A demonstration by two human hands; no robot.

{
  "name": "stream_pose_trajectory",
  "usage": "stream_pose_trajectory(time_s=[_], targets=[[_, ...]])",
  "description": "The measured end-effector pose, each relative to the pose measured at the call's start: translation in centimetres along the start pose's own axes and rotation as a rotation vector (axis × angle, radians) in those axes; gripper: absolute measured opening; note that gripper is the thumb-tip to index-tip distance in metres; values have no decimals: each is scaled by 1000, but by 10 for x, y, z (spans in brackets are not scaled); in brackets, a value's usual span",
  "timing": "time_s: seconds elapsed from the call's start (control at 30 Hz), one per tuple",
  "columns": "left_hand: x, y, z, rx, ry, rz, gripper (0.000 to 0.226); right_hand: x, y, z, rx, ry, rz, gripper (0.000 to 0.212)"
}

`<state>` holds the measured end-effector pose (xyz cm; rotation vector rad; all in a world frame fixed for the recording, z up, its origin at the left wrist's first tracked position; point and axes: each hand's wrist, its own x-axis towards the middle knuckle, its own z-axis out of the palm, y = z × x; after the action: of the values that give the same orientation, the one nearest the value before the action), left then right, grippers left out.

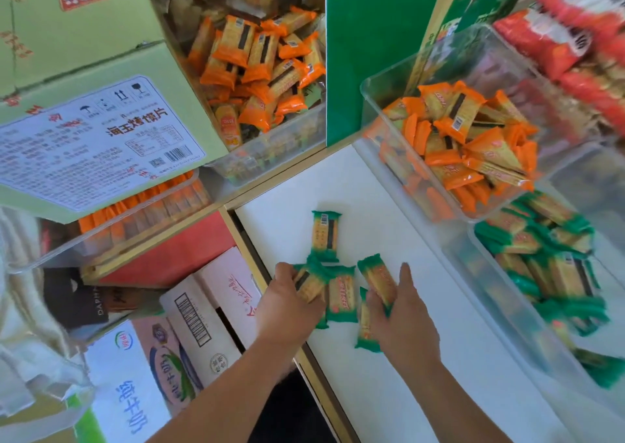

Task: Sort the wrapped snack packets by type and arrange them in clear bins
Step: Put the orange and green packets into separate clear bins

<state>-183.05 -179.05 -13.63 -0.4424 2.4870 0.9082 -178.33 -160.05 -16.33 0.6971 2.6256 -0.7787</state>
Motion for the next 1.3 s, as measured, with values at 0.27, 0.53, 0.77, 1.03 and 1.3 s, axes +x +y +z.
stream_pose_trajectory(time_s=[0.27, 0.53, 0.77, 1.03, 1.3], targets=[[0, 7, 10, 56, -13, 64, 44, -40, -6, 39, -147, -5, 48, 95], [-10, 13, 58, 316, 22, 46, 95, -47, 33, 2, 249, -40, 180, 86], [-23, 22, 78, 405, -36, 350, 73, -89, 32, -88, 541, 38, 83, 74], [-30, 33, 82, 185, -66, 387, 66, -77, 69, -172, 484, 206, 103, 66], [-40, 47, 88, 80, -103, 210, 68, -18, 105, -198, 32, 292, 110, 78]])
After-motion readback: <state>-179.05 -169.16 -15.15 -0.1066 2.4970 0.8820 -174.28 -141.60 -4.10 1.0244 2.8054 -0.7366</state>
